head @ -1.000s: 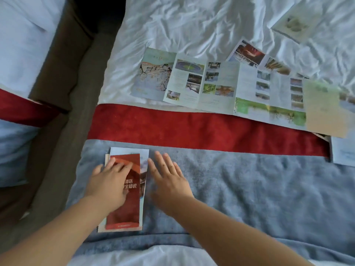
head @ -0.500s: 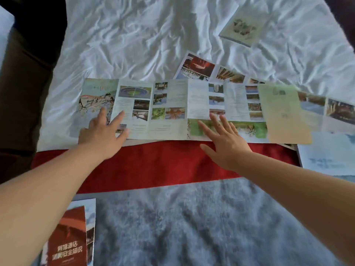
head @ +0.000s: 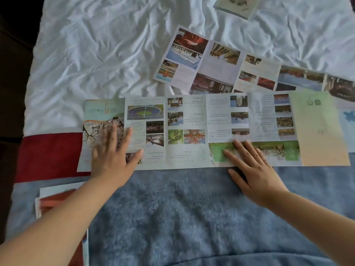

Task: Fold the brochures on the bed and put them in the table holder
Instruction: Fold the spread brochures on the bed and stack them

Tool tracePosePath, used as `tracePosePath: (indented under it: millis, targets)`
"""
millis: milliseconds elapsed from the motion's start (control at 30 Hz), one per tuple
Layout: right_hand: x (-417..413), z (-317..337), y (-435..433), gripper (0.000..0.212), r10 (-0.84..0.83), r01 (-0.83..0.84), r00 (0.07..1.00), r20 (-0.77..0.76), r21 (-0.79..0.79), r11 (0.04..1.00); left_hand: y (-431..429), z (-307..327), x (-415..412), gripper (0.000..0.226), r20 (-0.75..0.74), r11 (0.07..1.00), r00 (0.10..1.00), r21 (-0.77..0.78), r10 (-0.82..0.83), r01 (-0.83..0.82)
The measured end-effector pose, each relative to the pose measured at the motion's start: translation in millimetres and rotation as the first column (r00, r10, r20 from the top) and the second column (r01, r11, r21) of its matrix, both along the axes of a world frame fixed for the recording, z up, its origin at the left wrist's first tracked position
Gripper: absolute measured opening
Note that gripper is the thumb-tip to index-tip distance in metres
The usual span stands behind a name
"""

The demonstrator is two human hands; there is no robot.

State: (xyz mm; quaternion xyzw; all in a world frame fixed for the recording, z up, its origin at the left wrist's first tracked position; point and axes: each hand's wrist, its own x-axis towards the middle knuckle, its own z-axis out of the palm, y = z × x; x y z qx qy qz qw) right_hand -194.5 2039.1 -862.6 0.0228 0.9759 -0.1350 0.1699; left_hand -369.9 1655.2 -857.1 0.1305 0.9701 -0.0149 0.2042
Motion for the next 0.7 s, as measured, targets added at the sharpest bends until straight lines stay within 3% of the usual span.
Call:
tracePosePath:
  millis: [500, 700]
  targets:
    - [68.2, 8.5, -12.9, 0.06, -0.095, 0.095, 0.995, -0.005, -0.023, 0.995, -0.3, -0.6, 88.4, 0.1, 0.03, 0.997, 0.997, 0.033, 0.071, -0.072]
    - [24.3, 13.9, -56.9, 0.064, -0.126, 0.125, 0.991, -0.033, -0.043, 0.991, 2.9, -6.2, 82.6, 0.117, -0.003, 0.958, 0.964, 0.117, 0.266, -0.264]
